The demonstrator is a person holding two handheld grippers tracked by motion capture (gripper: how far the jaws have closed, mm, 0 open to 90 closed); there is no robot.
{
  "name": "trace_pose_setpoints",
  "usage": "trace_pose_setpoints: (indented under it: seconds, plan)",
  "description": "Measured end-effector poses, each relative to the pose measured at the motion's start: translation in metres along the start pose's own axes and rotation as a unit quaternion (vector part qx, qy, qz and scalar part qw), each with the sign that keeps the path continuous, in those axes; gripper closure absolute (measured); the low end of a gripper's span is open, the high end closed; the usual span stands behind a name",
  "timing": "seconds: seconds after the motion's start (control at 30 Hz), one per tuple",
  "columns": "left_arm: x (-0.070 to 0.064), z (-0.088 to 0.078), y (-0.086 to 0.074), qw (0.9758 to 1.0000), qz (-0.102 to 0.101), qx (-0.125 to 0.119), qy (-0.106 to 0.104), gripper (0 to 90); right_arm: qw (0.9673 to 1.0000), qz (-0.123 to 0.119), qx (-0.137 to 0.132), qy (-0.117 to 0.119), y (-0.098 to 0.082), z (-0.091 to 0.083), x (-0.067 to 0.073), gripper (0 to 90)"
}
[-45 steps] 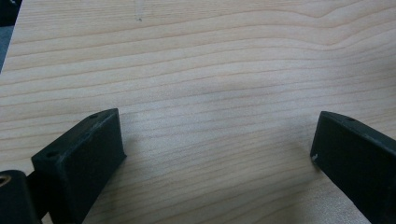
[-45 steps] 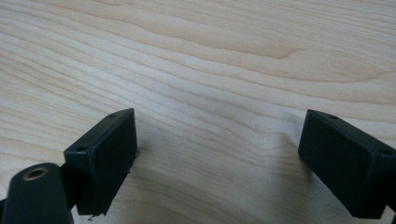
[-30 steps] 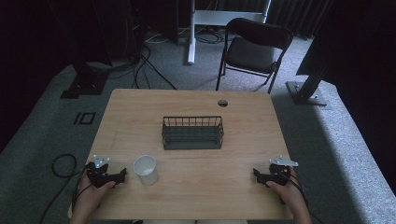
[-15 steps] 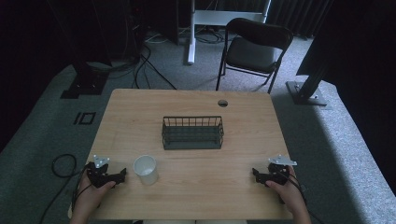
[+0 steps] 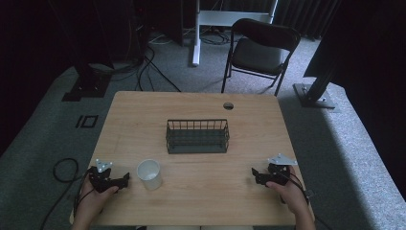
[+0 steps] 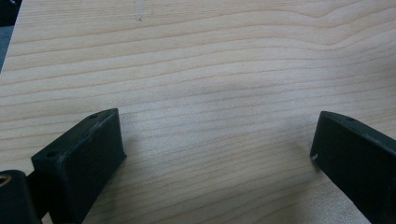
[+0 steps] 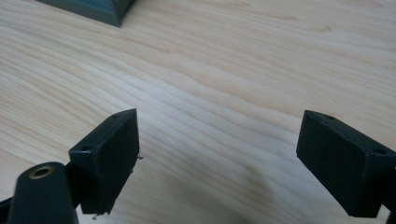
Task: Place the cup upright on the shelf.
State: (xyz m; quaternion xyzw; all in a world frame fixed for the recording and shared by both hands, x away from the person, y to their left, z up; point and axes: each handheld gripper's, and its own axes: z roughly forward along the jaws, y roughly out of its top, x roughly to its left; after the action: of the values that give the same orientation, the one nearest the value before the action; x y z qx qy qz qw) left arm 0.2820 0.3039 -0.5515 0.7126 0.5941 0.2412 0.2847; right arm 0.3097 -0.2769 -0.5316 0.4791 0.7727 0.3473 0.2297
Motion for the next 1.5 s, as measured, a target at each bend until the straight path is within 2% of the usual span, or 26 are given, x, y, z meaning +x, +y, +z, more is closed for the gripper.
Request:
trace_pose_setpoints:
  seconds: [0.3,0.5,0.73,1.0,1.27,1.5]
  plan:
    - [0.0,0.0,0.0,1.0,0.0,0.0,0.0,2.8,0.9991,-0.012,-0.013,0.039,0.014,0.008,0.018,12.8]
    - [0.0,0.0,0.0,1.0,0.0,0.0,0.0,2.8,0.9972,-0.026,-0.029,0.064,0.025,0.01,0.033,12.7]
    - [0.0,0.0,0.0,1.0,0.0,0.0,0.0,2.8,0.9941,-0.048,-0.034,0.09,0.037,0.013,0.052,12.8]
    - [0.0,0.0,0.0,1.0,0.0,0.0,0.0,2.8,0.9897,-0.064,-0.047,0.12,0.048,0.016,0.071,12.8]
    - [0.0,0.0,0.0,1.0,0.0,0.0,0.0,2.8,0.9832,-0.082,-0.057,0.153,0.058,0.016,0.091,12.8]
    - [0.0,0.0,0.0,1.0,0.0,0.0,0.0,2.8,0.9787,-0.097,-0.06,0.171,0.064,0.019,0.106,12.8]
